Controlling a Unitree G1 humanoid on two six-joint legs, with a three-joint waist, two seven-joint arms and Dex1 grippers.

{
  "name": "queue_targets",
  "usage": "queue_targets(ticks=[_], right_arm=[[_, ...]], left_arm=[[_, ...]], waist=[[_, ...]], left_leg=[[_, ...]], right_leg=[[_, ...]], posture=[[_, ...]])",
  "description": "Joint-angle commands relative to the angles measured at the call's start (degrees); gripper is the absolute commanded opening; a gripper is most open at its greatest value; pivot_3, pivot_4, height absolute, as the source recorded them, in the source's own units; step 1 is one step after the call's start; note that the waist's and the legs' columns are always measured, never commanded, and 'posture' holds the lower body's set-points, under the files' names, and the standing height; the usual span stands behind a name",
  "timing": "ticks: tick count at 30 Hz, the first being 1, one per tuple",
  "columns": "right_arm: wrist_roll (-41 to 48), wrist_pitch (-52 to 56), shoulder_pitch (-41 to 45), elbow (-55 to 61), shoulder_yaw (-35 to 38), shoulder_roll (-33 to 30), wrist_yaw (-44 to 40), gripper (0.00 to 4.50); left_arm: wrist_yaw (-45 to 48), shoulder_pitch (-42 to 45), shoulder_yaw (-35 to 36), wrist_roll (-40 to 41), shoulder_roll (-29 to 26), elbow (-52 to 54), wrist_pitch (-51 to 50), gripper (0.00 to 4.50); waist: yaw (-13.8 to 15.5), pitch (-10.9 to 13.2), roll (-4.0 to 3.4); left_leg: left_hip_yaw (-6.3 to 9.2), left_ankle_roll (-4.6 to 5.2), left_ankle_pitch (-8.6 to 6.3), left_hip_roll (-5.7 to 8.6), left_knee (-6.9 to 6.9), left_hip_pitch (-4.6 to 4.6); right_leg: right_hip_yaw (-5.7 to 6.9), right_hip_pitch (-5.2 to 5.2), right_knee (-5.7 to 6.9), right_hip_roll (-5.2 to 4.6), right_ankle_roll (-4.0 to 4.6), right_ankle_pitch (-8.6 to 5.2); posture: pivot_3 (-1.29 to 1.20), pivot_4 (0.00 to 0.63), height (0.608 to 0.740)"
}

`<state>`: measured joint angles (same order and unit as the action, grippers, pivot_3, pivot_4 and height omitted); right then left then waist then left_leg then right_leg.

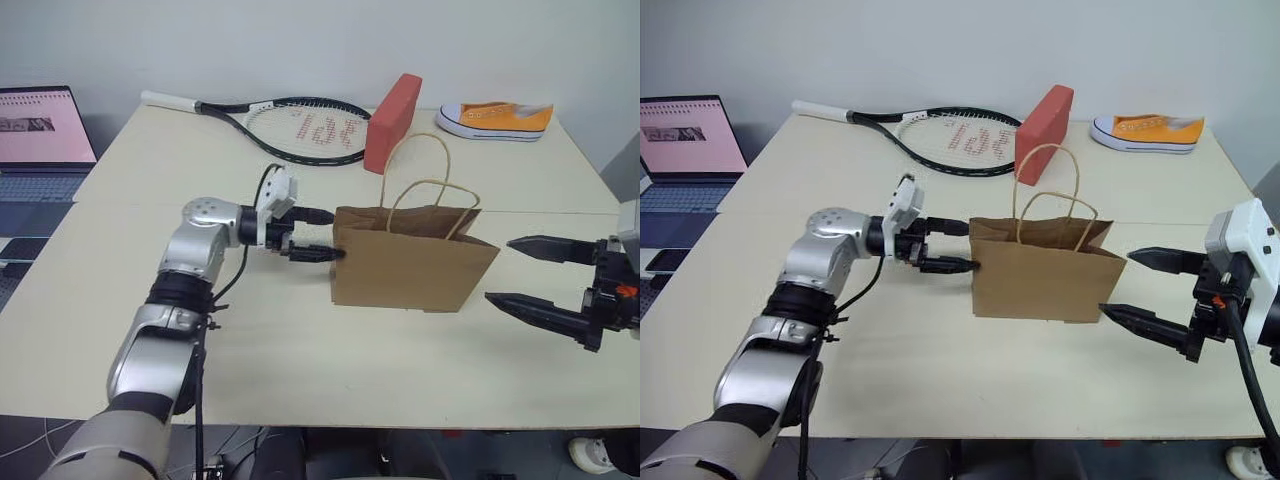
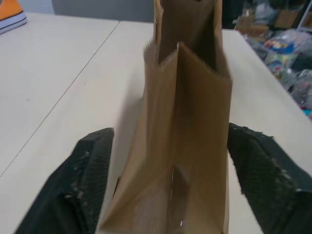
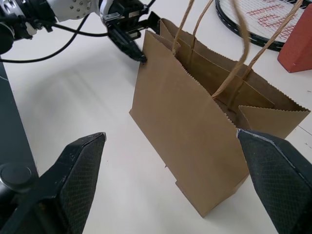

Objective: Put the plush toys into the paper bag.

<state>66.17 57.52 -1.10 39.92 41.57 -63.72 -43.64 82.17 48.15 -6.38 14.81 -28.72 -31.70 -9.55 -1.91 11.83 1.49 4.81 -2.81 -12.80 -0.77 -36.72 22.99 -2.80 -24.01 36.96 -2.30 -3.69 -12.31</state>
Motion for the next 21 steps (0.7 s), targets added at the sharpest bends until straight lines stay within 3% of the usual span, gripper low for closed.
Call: queue_targets(ticks=[1,6,12,21], right_arm=[[-5.16,-4.20,0.95,-1.71,-1.91,-1.37,-1.86,4.50],[-16.75,-14.40,1.88,-8.36,-5.63,-2.51,-7.93,4.50],[-24.05,-21.53,4.03,-21.81,-7.23,-9.92,-22.14,4.50],[-27.77,-23.39,7.20,-29.41,-9.76,-12.56,-29.44,4.50]], left_arm=[[-4.02,-3.60,1.54,-2.10,-3.88,5.85,0.47,3.87],[-11.62,-12.20,5.37,-3.30,-11.70,18.77,-4.56,3.87],[-13.68,-26.69,17.35,3.70,-21.85,37.42,-14.36,3.87],[-14.50,-32.93,23.65,9.15,-26.66,41.86,-19.88,3.87]], waist=[[0.11,0.00,0.00],[0.18,0.01,0.01],[0.06,0.01,-0.01],[0.30,0.01,-0.01]], left_leg=[[0.01,0.00,0.00,0.00,0.00,0.00],[0.00,0.00,0.00,0.00,-0.02,0.04],[-0.08,-0.01,0.00,-0.06,0.08,-0.05],[-0.20,-0.01,0.00,-0.08,0.00,-0.06]], right_leg=[[0.01,-0.01,0.02,0.00,0.00,0.00],[0.00,-0.02,-0.02,-0.01,-0.01,0.00],[0.00,-0.05,0.00,-0.02,0.27,-0.16],[0.03,-0.04,-0.03,-0.07,0.58,-0.34]], posture=[[0.00,0.150,0.740],[0.00,0.150,0.740],[0.00,0.150,0.740],[0.00,0.150,0.740]])
